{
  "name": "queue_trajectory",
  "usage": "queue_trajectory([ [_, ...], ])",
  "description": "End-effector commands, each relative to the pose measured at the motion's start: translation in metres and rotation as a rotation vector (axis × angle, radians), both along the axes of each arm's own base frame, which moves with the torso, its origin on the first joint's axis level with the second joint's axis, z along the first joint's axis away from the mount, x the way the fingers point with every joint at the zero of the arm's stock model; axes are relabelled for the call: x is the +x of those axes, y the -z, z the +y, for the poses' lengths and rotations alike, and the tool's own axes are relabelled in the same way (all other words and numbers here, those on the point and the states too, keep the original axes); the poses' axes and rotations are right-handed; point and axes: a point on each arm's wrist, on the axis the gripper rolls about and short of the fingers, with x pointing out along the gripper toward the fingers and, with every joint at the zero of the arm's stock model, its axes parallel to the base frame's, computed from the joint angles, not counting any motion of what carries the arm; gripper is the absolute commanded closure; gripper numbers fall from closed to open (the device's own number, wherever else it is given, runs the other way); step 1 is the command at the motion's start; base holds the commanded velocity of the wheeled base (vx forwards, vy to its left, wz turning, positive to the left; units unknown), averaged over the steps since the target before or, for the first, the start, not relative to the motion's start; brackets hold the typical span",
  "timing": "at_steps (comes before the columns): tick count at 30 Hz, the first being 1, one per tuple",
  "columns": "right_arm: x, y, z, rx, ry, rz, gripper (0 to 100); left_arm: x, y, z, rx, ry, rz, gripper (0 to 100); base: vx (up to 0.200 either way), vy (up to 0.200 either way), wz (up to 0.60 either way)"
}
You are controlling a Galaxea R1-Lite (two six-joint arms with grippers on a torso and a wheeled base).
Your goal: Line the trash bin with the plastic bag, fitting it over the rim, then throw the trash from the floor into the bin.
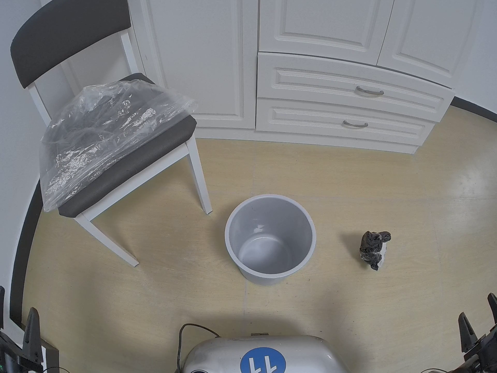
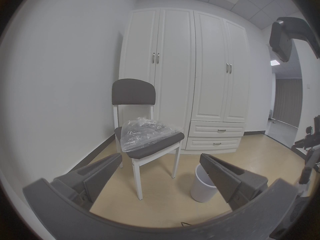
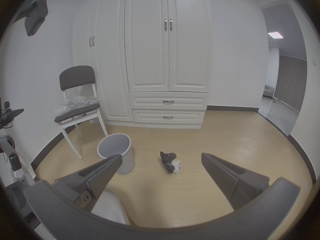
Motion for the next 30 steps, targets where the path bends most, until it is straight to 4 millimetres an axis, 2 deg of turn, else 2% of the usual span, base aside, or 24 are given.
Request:
queue_trajectory([
  [1,0.000,0.005,0.000,-0.001,0.002,0.000,0,-0.002,0.000,0.000,0.009,0.018,-0.021,0,0.000,0.000,0.00],
  [3,0.000,0.002,0.000,-0.009,0.002,-0.016,0,-0.002,-0.001,-0.001,0.015,0.036,-0.021,0,0.000,0.000,0.00],
  [7,-0.012,-0.045,0.002,-0.046,-0.096,-0.254,0,-0.002,-0.001,-0.002,0.049,0.062,-0.021,0,0.000,0.000,0.00],
  [8,-0.010,-0.053,0.003,-0.050,-0.132,-0.234,0,-0.002,0.000,-0.002,0.061,0.070,-0.018,0,0.000,0.000,0.00],
  [12,0.002,-0.063,0.004,-0.047,-0.144,-0.153,0,-0.003,-0.001,-0.003,0.076,0.110,-0.019,0,0.000,0.000,0.00],
  [13,0.012,-0.070,0.004,-0.039,-0.147,-0.096,0,-0.003,-0.004,-0.003,0.081,0.141,-0.009,0,0.000,0.000,0.00],
  [15,0.016,-0.073,0.004,-0.039,-0.147,-0.079,0,-0.003,-0.006,-0.004,0.083,0.150,0.000,0,0.000,0.000,0.00],
  [16,0.027,-0.087,0.004,-0.037,-0.151,-0.035,0,-0.001,-0.015,-0.004,0.080,0.165,0.067,0,0.000,0.000,0.00],
  [17,0.031,-0.093,0.004,-0.040,-0.154,-0.023,0,0.000,-0.020,-0.004,0.078,0.168,0.101,0,0.000,0.000,0.00],
  [21,0.050,-0.108,0.004,-0.061,-0.163,0.026,0,0.007,-0.038,-0.004,0.068,0.172,0.194,0,0.000,0.000,0.00],
  [24,0.070,-0.120,0.004,-0.062,-0.167,0.079,0,0.020,-0.054,-0.004,0.061,0.157,0.254,0,0.000,0.000,0.00],
  [27,0.080,-0.127,0.004,-0.061,-0.176,0.078,0,0.027,-0.065,-0.003,0.057,0.143,0.275,0,0.000,0.000,0.00],
  [30,0.100,-0.136,0.007,-0.057,-0.202,0.044,0,0.040,-0.076,-0.002,0.053,0.104,0.318,0,0.000,0.000,0.00],
])
